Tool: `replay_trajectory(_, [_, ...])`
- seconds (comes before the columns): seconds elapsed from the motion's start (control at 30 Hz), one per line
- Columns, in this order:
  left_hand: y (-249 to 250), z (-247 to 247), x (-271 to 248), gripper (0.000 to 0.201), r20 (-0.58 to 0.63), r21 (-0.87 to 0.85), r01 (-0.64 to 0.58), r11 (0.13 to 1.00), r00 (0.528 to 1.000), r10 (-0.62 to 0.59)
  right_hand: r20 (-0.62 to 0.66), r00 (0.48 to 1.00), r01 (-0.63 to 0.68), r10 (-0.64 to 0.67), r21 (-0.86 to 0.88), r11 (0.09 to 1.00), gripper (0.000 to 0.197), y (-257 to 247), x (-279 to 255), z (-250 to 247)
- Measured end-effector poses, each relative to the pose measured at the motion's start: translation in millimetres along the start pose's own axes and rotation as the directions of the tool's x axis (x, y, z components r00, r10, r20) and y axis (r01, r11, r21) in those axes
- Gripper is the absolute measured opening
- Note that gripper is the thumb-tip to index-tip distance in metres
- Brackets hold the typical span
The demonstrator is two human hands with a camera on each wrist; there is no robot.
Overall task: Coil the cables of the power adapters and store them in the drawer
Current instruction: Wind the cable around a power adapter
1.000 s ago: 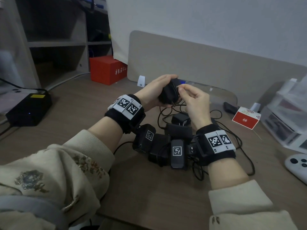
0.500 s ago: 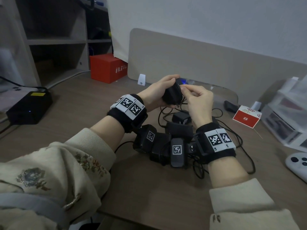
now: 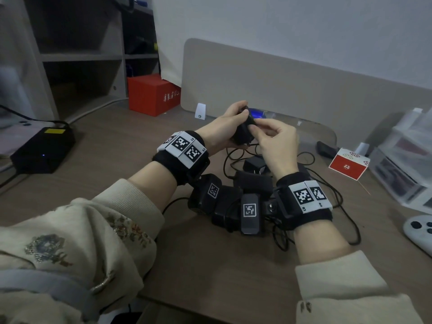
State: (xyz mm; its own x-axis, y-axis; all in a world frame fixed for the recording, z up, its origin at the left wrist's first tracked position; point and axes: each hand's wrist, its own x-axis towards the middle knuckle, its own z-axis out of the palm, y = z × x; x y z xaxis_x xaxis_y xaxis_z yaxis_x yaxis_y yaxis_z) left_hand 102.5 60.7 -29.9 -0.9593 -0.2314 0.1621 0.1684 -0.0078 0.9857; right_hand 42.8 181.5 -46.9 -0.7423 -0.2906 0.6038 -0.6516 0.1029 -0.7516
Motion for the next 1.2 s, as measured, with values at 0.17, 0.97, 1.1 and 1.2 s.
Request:
replay_trajectory(0.17, [2.3, 2.6, -1.0, 0.048, 0.032, -0.031, 0.016, 0.999, 0.999, -0.015, -0.045, 0.986, 0.147, -0.162, -0.231, 0.962, 0.018, -0.2, -1.0, -1.6])
replay_trajectory(0.97, [9.1, 0.1, -6.5, 0.04, 0.073, 0.01, 0.086, 0.996, 0.994, -0.086, 0.148, 0.944, 0.328, -0.294, -0.485, 0.811, 0.021, -1.6, 5.6, -5.8])
replay_trajectory(1.1, [9.1, 0.8, -8.4, 0.016, 0.078, -0.027, 0.127, 0.992, 0.989, -0.124, 0.181, 0.933, 0.358, -0.311, -0.552, 0.754, 0.025, -4.8, 6.7, -3.6])
replay_trajectory(1.2, [10.2, 2.7, -9.1, 0.014, 0.078, -0.007, 0.121, 0.993, 0.99, -0.12, 0.165, 0.914, 0.396, -0.372, -0.564, 0.725, 0.023, -5.1, 5.2, -1.6])
